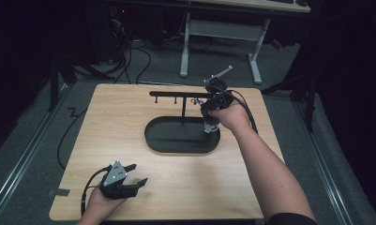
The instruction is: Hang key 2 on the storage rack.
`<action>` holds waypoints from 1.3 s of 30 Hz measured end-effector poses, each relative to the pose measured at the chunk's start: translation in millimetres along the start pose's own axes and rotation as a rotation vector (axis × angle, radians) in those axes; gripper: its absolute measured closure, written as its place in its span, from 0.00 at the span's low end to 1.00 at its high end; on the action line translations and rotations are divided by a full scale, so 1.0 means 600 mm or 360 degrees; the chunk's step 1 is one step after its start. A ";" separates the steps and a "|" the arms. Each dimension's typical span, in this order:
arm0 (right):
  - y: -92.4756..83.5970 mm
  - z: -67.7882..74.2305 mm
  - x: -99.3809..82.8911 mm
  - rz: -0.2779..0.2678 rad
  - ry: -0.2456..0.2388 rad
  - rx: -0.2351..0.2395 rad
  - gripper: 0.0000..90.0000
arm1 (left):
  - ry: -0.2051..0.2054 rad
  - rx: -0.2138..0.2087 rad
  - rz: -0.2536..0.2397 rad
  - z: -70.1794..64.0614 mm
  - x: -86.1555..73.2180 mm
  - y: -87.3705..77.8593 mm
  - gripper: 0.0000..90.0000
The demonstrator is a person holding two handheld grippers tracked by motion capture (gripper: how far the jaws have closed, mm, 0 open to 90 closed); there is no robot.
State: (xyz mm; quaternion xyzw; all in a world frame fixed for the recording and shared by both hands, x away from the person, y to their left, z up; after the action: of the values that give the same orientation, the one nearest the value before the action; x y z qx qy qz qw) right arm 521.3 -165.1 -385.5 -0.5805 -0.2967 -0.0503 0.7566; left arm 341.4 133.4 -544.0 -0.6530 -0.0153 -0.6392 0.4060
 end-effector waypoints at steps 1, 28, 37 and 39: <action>0.002 0.000 -0.001 -0.0002 -0.0003 0.0006 0.94 | -0.0001 0.0000 0.0000 0.000 0.000 0.000 0.36; 0.048 -0.007 -0.060 0.0023 0.0077 0.0132 0.80 | 0.0017 -0.0014 0.0023 -0.002 -0.001 0.004 0.36; 0.051 -0.004 -0.120 0.0003 0.0011 0.0129 0.73 | 0.0026 -0.0026 0.0027 -0.007 0.001 0.008 0.36; 0.054 -0.009 -0.141 -0.0009 -0.0026 0.0126 0.71 | 0.0026 -0.0030 0.0028 -0.008 0.001 0.009 0.36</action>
State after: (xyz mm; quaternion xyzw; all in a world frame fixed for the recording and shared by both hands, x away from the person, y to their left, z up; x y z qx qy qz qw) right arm 467.7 -182.4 -456.8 -0.5496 -0.3062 -0.0359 0.7764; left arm 340.2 126.8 -547.0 -0.6515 -0.0002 -0.6411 0.4057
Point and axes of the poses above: each handheld gripper's, and its own axes: y roughly forward along the jaws, x roughly out of its top, z roughly to its left, the point moved 5 cm from there along y, roughly forward along the jaws, and after that the axes turned 10 degrees about y, right-handed, at the moved point
